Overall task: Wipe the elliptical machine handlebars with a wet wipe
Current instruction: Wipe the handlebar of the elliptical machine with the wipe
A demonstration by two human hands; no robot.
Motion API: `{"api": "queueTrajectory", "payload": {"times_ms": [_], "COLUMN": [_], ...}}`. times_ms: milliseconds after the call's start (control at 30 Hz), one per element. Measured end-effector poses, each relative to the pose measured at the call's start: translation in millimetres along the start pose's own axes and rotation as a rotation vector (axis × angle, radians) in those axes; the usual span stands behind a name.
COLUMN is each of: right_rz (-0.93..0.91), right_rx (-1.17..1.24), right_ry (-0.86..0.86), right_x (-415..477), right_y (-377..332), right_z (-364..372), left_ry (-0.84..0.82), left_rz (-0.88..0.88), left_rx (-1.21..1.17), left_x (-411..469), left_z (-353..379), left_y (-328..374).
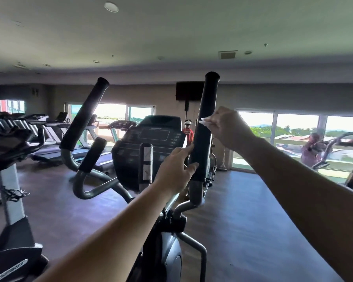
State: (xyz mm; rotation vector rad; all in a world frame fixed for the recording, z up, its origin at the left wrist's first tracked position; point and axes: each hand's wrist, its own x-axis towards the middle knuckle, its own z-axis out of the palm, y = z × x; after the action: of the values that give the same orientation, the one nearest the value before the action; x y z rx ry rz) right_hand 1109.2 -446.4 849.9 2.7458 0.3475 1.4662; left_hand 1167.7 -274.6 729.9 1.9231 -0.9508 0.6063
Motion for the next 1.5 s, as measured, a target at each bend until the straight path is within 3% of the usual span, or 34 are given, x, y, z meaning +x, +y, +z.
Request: {"api": "queueTrajectory", "payload": {"times_ms": [200, 400, 633, 700, 833, 967, 1067, 1133, 1200, 1300, 1500], "right_rz": [-0.136, -0.036, -0.071, -0.136, -0.014, 0.110, 0.052, -0.001, -0.067, 0.018, 0.008], "right_rx": [-0.191, -0.333, -0.541, -0.626, -0.637, -0.619, -0.620, -0.618, -0.598, -0.460, -0.125], "right_ry": [-0.304, -0.233, -0.526, -0.506, -0.440, -0.539, -0.689, -0.677, -0.562, -0.405, -0.345], "right_x": [-18.7, 37.8, 16.2, 29.1, 48.5, 28.8, 9.9, 9.7, 12.9, 5.8, -56.9], "right_y": [-36.8, -43.0, -71.0, -72.5, -80.2, -102.7, -108.7, -99.7, -81.3, -64.4, -60.1], "right_z": [-5.5, -11.5, 3.8, -2.9, -6.8, 9.4, 15.0, 9.9, 1.8, -4.6, 1.8], "left_ry": [-0.008, -0.025, -0.025, -0.012, -0.016, -0.034, -0.039, -0.038, -0.034, -0.029, -0.027], "left_rz": [0.029, 0.005, 0.025, 0.016, 0.005, 0.006, 0.000, 0.006, 0.010, 0.002, -0.028], "left_rx": [-0.106, -0.181, -0.231, -0.259, -0.296, -0.279, -0.284, -0.268, -0.271, -0.271, -0.282], "left_x": [-2.0, -6.0, -15.6, -16.6, -18.1, -18.8, -19.3, -19.7, -20.3, -20.6, -22.4], "left_z": [2.1, 5.0, 5.8, 7.5, 9.6, 7.6, 7.6, 7.8, 7.1, 5.6, 5.5], "left_y": [-12.5, -22.1, -30.3, -32.9, -35.3, -36.2, -36.5, -36.5, -34.9, -31.8, -26.7]}}
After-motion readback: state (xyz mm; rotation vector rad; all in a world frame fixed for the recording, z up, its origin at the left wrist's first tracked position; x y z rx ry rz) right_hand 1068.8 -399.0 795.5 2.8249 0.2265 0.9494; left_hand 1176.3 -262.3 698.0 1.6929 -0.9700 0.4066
